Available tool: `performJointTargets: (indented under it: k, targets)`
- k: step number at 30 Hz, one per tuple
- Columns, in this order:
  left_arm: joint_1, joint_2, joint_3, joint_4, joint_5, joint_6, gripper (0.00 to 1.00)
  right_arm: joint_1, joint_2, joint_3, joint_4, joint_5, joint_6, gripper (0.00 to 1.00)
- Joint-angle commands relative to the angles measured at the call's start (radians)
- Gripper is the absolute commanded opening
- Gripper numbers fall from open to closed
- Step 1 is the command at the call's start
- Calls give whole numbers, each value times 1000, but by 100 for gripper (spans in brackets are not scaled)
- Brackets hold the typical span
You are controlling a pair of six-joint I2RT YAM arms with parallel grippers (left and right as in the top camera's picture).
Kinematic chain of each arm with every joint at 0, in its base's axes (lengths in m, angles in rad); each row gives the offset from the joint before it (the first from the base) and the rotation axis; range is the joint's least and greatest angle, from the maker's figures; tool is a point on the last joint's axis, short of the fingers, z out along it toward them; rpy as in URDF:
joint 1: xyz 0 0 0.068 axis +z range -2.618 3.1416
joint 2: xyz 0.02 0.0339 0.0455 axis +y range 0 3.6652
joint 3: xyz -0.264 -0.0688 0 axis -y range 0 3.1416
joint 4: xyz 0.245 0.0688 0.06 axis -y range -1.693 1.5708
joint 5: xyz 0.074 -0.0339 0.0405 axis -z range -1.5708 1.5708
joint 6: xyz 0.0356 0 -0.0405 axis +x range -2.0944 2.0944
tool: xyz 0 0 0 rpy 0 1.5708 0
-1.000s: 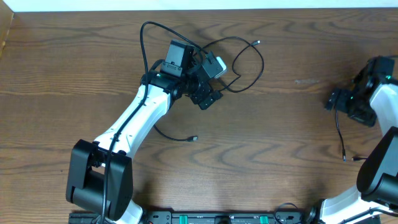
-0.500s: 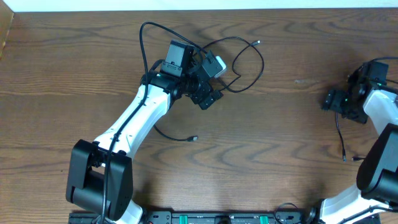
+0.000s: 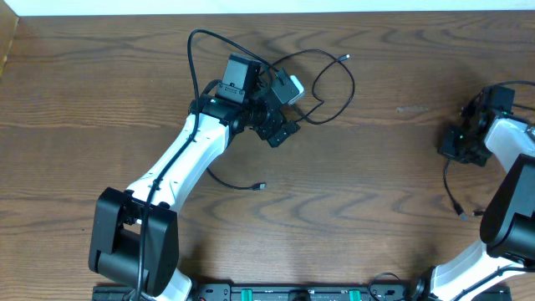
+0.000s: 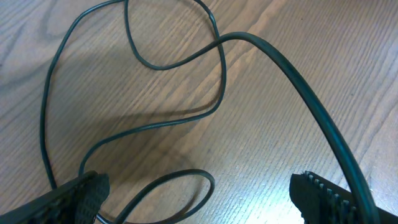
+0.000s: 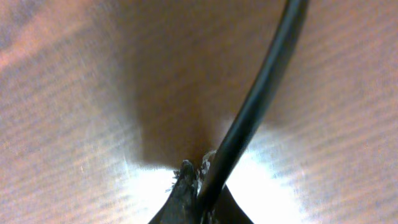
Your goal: Untangle cables
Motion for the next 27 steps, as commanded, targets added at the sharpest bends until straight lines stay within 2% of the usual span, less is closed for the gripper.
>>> performJointTargets:
  k: [1, 7, 15, 23, 24, 25, 26, 27]
  targets:
    - [-2, -13, -2, -2, 16, -10, 98, -36, -15, 68, -67, 13, 67, 1]
    - [-2, -13, -2, -2, 16, -10, 98, -114, -131, 200, -167, 26, 95, 1]
    - [-2, -13, -2, -3, 16, -10, 98, -255, -296, 281, -177, 144, 96, 1]
    - [-2, -13, -2, -3, 16, -10, 98, -458, -340, 281, -199, 197, 263, 1]
    - [-2, -13, -2, -3, 16, -10, 98, -480, -336, 281, -202, 188, 285, 17]
    - [-2, -13, -2, -3, 16, -10, 98, -500, -331, 280, -202, 165, 301, 52]
    - [-2, -13, -2, -3, 16, -10, 98, -517, -327, 281, -200, 133, 306, 82]
    - [-2, -13, -2, -3, 16, -11, 98, -533, -321, 281, -198, 97, 306, 99]
